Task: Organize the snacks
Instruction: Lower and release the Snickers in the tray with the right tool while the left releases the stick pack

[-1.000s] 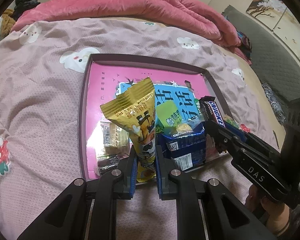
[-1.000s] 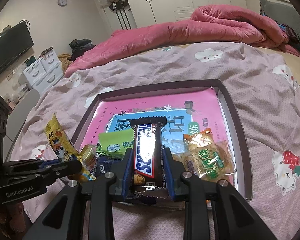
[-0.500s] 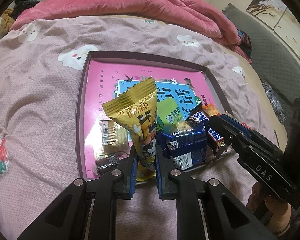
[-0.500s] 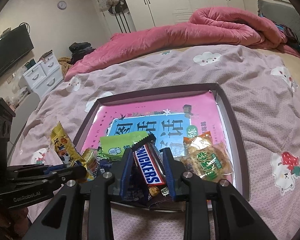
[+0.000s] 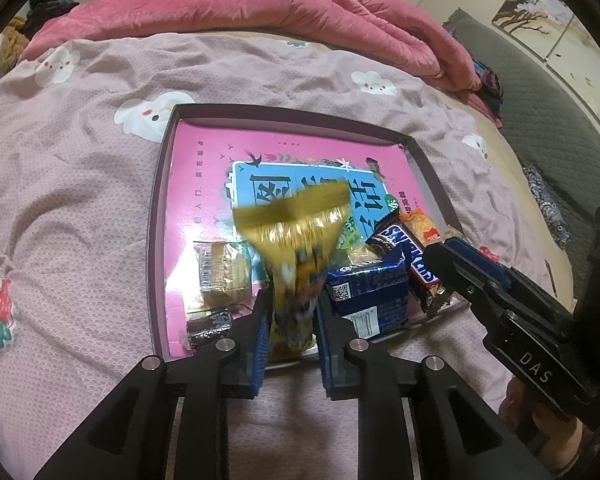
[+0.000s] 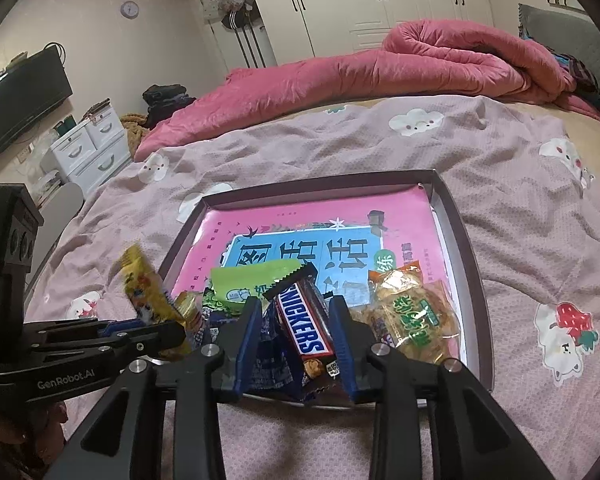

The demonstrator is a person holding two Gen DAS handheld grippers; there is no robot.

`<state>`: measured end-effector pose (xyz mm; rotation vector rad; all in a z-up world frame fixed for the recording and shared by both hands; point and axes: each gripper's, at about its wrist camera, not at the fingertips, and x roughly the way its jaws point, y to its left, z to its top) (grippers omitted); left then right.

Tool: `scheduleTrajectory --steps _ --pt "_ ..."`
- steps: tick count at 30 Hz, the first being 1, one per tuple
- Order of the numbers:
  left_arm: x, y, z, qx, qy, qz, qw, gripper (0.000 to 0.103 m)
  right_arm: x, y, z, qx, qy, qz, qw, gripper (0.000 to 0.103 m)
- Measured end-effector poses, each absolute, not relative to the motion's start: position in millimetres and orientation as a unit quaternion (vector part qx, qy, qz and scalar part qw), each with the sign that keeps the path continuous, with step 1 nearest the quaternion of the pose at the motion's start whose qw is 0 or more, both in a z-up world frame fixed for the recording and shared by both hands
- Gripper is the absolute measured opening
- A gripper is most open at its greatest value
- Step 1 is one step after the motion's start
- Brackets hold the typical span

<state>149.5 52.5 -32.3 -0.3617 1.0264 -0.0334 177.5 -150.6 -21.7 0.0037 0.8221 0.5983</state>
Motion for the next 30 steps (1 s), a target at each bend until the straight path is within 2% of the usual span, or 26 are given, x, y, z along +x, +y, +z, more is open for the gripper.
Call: scheduleTrajectory --steps 6,10,17,30 --pt "148 52 -30 -0.171 0.485 -0.016 0.857 0.023 177 -151 -22 0.002 0.393 0.285 0.874 0.035" --pt "147 52 -27 -0.171 0.482 -0.014 0.859 0.033 177 -151 -22 0.002 0.394 0.285 0.874 0.036" --pt "146 54 -23 -0.174 0.478 -0.011 0.861 0.043 175 -151 -21 0.0 0.393 0.284 0.874 0.038" --pt "146 67 -28 -0.171 0.476 0.018 0.862 0.044 176 -152 -24 0.002 0.399 0.281 0.873 0.039"
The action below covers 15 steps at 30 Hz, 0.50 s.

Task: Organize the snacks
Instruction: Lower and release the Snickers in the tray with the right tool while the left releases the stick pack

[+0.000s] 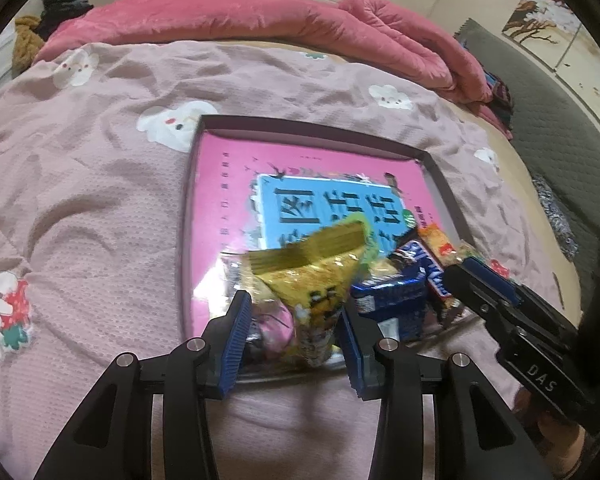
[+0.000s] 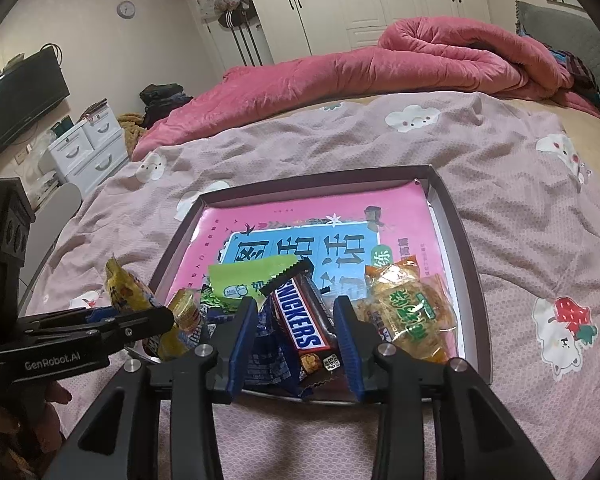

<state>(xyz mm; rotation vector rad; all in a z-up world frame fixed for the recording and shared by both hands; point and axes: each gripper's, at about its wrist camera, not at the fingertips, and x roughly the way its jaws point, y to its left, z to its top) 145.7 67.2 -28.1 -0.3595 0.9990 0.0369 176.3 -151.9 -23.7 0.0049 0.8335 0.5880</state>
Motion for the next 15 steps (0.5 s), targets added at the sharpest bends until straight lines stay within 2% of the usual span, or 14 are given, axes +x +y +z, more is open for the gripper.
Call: scheduleTrajectory --steps 5,7,11,15 --pt "146 76 -29 -0.182 0.474 0.022 0.861 0.045 176 -150 -24 0.002 0.398 0.283 0.873 0.04" --pt "146 75 -27 -0.177 0.474 0.025 0.862 0.052 176 -150 -23 0.002 0.398 0.284 0.872 0.04" --pt "145 74 -24 -0.181 0.469 0.02 0.864 0.054 176 -151 -23 0.005 0.397 0.283 0.873 0.045" --pt "144 73 -18 -0.177 0.464 0.018 0.868 0.06 175 -152 -21 0.006 0.395 0.283 0.874 0.046"
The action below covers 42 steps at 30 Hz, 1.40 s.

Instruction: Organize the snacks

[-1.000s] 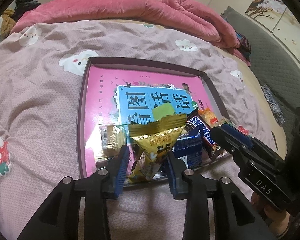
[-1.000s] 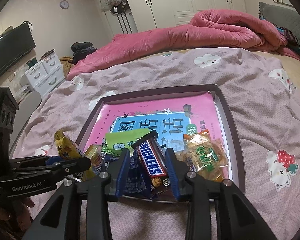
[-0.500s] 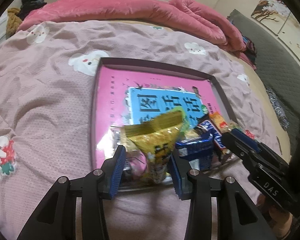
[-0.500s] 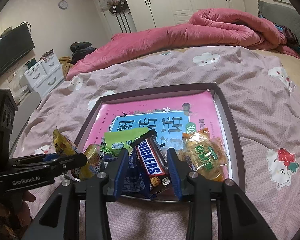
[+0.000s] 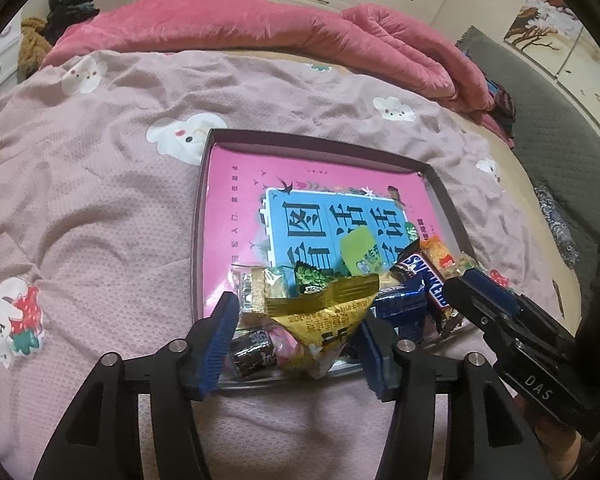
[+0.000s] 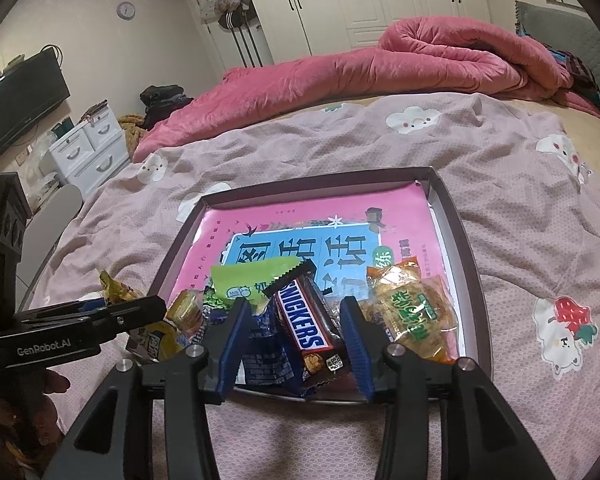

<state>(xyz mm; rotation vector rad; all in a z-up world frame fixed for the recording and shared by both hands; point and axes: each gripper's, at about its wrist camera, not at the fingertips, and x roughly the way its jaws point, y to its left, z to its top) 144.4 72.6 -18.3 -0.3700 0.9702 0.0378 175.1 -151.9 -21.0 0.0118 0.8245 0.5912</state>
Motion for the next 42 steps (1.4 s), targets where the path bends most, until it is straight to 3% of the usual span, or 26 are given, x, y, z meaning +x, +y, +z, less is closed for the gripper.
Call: scheduleTrajectory --steps 11,19,29,35,42 --pt "141 71 -3 -0.171 0.448 0.019 0.877 0.065 173 -155 -13 0.012 0.384 0.281 0.88 0.054" --pt "141 62 16 -0.151 0.426 0.014 0.892 0.075 171 -158 -5 0.019 0.372 0.285 0.883 0.055" --pt "131 57 58 -0.142 0.384 0.019 0.912 0.076 161 -170 14 0.034 0.345 0.287 0.893 0.06" --pt "107 50 82 -0.128 0.365 0.028 0.922 0.081 138 -181 29 0.034 0.327 0.285 0.9 0.075" --pt "80 40 83 -0.121 0.368 0.029 0.922 0.082 111 -189 41 0.02 0.311 0.269 0.911 0.081"
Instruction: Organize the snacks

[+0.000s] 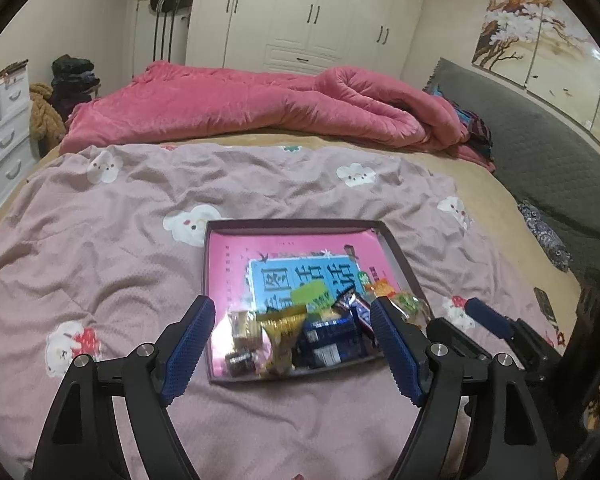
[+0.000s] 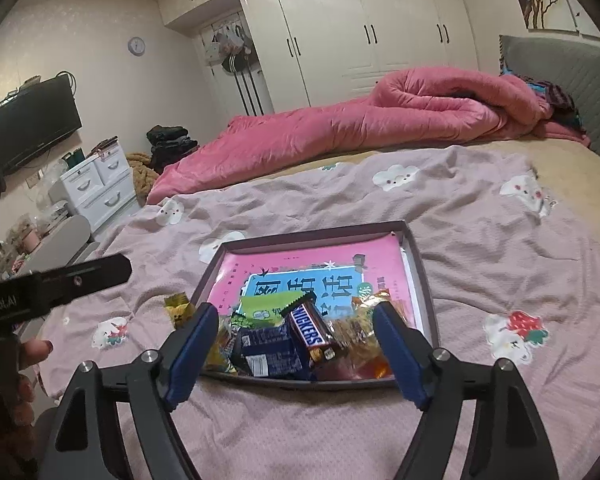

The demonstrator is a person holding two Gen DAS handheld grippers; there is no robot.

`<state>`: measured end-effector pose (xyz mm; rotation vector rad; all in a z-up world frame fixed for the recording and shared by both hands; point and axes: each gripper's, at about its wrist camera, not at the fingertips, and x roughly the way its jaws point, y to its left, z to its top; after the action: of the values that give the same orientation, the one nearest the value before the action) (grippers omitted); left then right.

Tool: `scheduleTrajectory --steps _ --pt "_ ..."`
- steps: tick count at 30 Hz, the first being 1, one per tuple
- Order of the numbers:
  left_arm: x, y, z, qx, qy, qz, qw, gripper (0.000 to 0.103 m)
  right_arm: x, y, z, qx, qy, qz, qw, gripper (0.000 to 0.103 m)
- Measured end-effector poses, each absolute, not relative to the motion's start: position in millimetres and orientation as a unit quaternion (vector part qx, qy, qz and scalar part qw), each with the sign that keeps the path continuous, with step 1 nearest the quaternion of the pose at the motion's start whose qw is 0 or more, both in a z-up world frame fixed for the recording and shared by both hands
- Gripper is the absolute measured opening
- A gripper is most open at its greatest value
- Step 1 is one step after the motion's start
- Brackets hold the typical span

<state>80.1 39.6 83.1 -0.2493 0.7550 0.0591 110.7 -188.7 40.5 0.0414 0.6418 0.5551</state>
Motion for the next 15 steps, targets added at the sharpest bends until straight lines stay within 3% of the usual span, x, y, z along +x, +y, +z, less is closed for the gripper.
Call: scheduleTrajectory --steps 15 --pt "27 12 35 -0.138 0.417 0.026 0.898 0.084 59 -199 20 -0.018 0.338 0.23 0.913 0.087"
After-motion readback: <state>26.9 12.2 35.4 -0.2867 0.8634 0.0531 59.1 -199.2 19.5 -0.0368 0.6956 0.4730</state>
